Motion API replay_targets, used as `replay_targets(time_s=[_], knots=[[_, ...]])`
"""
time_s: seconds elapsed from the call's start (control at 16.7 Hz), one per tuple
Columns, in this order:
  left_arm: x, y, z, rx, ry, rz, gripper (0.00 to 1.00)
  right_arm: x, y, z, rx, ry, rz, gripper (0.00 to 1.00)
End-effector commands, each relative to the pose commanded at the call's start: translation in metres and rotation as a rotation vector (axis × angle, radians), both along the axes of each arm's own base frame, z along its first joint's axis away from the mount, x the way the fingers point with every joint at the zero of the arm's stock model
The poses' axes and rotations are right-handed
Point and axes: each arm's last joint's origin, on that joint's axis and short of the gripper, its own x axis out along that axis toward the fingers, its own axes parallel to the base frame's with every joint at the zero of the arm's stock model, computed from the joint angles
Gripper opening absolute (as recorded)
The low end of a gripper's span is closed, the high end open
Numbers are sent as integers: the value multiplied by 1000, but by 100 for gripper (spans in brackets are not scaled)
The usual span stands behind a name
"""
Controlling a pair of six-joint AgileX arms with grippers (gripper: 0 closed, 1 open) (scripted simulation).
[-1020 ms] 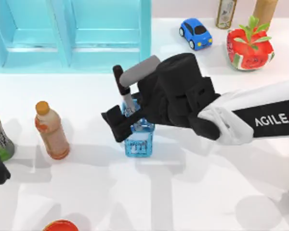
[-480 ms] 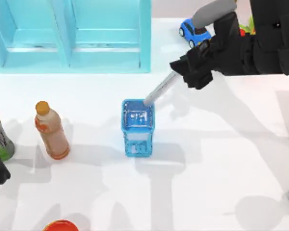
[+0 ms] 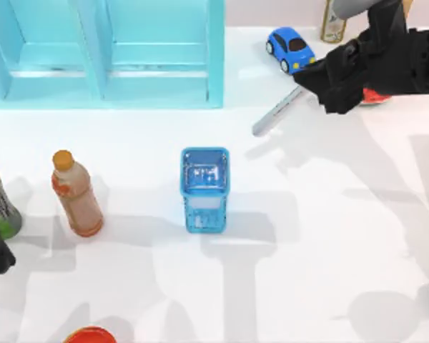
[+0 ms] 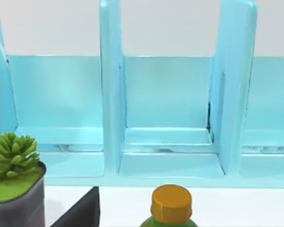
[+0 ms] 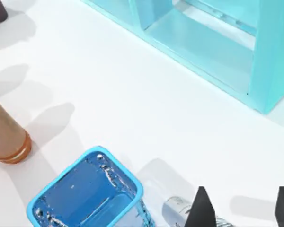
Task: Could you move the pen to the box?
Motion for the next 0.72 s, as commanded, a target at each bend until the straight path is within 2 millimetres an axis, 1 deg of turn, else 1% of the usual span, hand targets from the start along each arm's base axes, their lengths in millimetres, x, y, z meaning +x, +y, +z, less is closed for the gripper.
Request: replay_targets(time_s=[0.12, 0.24, 0.3, 0.42, 0.54, 0.6, 0.72], knots=[[0, 0, 0, 0, 0, 0, 100, 2, -4, 1, -9, -1, -9, 0], [0, 0, 0, 0, 0, 0, 100, 8, -22, 5, -47, -2, -49, 0], [0, 0, 0, 0, 0, 0, 100, 12, -36, 9, -75, 1, -79, 0], [0, 0, 0, 0, 0, 0, 100, 14, -72, 18, -144, 22, -155, 0], [0, 0, 0, 0, 0, 0, 100, 9, -114, 30, -222, 63, -244, 0], [0, 0, 0, 0, 0, 0, 100, 3, -136, 36, -260, 88, -289, 0], [0, 0, 0, 0, 0, 0, 100, -16, -177, 50, -329, 145, -377, 0]])
